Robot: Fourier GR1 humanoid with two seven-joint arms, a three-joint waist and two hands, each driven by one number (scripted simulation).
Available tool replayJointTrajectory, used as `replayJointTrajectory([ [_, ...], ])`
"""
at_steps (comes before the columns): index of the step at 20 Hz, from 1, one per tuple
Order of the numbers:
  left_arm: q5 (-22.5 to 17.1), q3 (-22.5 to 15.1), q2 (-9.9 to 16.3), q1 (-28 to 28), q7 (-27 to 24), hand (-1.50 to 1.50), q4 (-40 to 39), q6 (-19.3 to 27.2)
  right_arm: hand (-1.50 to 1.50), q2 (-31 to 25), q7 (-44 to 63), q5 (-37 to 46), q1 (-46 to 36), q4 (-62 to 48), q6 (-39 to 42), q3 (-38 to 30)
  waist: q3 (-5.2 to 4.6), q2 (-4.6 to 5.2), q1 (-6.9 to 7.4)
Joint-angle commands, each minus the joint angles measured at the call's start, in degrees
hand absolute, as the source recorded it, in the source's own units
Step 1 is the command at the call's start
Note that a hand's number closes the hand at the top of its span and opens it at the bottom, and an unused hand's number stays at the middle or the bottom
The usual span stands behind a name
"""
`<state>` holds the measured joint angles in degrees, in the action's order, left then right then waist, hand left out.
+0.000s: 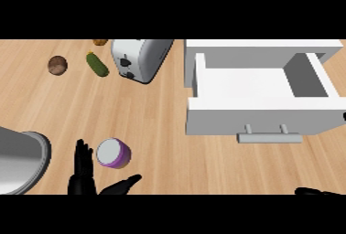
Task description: Pick up the can, place it into the drawer and close the drawer
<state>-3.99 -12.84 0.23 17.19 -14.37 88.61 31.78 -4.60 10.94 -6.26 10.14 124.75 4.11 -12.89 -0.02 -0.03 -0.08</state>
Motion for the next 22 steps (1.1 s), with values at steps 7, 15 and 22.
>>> replayJointTrajectory([
  [7,-6.53,6.47,0.03,-5.95,-9.78,-1.5,-15.1,-5.35,-1.5,-1.91,3.82,-0.38,-3.74,0.41,0.07,-3.0,0.01,0.02,0.08],
  [15,-10.79,11.91,0.94,-13.13,-14.29,-1.5,-27.68,-7.11,-1.5,0.64,0.88,-0.22,1.23,2.0,2.94,-2.35,0.02,0.01,-0.1],
  [22,-11.22,14.14,0.78,-19.31,-18.69,-1.5,-35.54,-9.51,-1.5,0.78,5.6,-1.61,0.03,5.66,2.59,-3.22,0.02,0.01,-0.11],
])
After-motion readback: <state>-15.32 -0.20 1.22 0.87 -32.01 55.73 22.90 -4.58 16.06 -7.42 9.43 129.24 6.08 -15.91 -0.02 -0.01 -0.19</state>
